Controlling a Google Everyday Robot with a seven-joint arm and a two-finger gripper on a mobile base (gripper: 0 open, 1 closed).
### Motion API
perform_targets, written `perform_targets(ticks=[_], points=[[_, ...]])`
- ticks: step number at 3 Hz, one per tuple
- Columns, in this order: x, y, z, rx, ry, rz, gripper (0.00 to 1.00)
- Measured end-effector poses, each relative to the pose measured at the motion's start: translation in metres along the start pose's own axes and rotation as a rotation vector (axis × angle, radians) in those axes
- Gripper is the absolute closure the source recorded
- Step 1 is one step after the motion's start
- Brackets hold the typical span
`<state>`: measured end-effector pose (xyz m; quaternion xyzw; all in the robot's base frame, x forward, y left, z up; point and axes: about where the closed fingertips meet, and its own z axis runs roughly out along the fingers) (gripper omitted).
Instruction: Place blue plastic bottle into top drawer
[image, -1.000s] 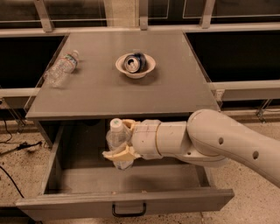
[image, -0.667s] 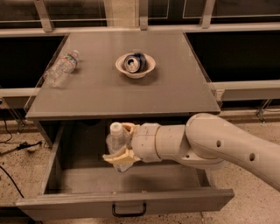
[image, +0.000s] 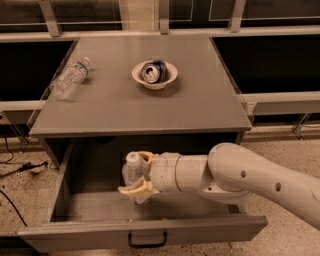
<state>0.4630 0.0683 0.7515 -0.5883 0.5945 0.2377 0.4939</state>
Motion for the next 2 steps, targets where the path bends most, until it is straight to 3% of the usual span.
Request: perform_targets(ticks=[1, 2], points=[[0.015, 0.003, 0.007, 0.002, -0.010, 0.002, 1.00], [0.045, 0.004, 0.033, -0.002, -0.039, 0.012, 1.00]])
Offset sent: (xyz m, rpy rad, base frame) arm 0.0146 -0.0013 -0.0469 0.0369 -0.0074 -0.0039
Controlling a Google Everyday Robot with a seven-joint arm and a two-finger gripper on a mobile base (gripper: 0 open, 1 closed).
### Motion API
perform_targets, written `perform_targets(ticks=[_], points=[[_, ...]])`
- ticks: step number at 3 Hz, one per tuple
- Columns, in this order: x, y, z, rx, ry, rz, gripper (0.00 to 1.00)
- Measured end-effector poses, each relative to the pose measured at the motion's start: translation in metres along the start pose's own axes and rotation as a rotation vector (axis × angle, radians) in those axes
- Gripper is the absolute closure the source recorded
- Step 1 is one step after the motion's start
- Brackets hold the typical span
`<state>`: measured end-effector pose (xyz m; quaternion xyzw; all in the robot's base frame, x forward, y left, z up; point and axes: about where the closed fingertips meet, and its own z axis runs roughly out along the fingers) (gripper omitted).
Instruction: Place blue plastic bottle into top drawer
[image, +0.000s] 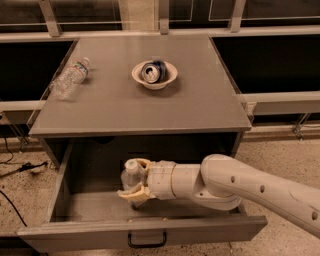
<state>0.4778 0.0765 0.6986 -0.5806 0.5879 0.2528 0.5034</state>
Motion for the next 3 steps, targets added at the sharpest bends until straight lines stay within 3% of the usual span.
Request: perform_targets(ticks=[2, 3], points=[[-0.0018, -0.0001, -0.0009, -0.003, 0.003, 0.008, 1.00], [-0.0022, -0.0002, -0.0009, -0.003, 0.003, 0.008, 0.86]])
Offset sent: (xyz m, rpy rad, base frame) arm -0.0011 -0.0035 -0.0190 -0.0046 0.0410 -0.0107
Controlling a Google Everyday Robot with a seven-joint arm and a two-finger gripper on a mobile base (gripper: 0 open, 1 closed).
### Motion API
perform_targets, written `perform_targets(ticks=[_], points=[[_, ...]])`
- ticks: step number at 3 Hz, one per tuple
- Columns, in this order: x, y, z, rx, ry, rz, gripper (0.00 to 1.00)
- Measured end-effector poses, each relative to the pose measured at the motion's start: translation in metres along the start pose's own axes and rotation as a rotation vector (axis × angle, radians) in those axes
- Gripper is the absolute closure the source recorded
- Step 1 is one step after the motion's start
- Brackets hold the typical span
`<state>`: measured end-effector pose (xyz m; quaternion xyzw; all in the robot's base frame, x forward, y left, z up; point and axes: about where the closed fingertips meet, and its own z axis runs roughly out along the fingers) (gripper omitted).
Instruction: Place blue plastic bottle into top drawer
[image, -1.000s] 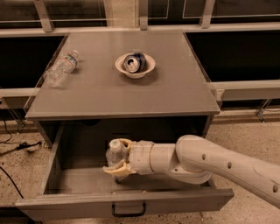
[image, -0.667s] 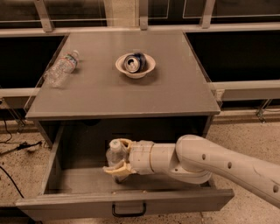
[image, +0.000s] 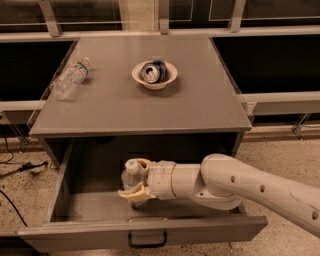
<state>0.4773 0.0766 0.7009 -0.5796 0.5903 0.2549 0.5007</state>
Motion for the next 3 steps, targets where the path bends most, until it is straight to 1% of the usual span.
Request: perform_targets(ticks=[3], points=[[0.0000, 0.0000, 0.0001, 0.000, 0.000, 0.000, 0.16]])
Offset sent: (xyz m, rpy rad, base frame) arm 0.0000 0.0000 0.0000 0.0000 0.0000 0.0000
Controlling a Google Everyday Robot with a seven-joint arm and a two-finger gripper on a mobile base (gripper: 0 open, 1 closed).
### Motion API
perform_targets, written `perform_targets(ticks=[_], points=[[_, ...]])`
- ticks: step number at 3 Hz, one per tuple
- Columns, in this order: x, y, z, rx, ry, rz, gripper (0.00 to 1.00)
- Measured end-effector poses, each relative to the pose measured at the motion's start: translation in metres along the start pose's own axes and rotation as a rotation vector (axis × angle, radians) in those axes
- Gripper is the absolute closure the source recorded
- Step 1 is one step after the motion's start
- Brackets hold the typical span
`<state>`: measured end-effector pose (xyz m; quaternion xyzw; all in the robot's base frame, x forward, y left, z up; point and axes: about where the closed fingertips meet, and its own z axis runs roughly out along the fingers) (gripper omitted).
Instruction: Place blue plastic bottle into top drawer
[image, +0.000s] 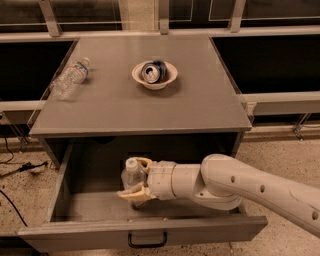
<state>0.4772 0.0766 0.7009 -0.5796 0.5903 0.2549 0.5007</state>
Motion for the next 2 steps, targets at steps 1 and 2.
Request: perform_targets(ticks=[1, 2], points=[[-0.0001, 0.0001, 0.0001, 0.000, 0.000, 0.000, 0.00], [-0.0001, 0.0001, 0.0001, 0.000, 0.000, 0.000, 0.00]])
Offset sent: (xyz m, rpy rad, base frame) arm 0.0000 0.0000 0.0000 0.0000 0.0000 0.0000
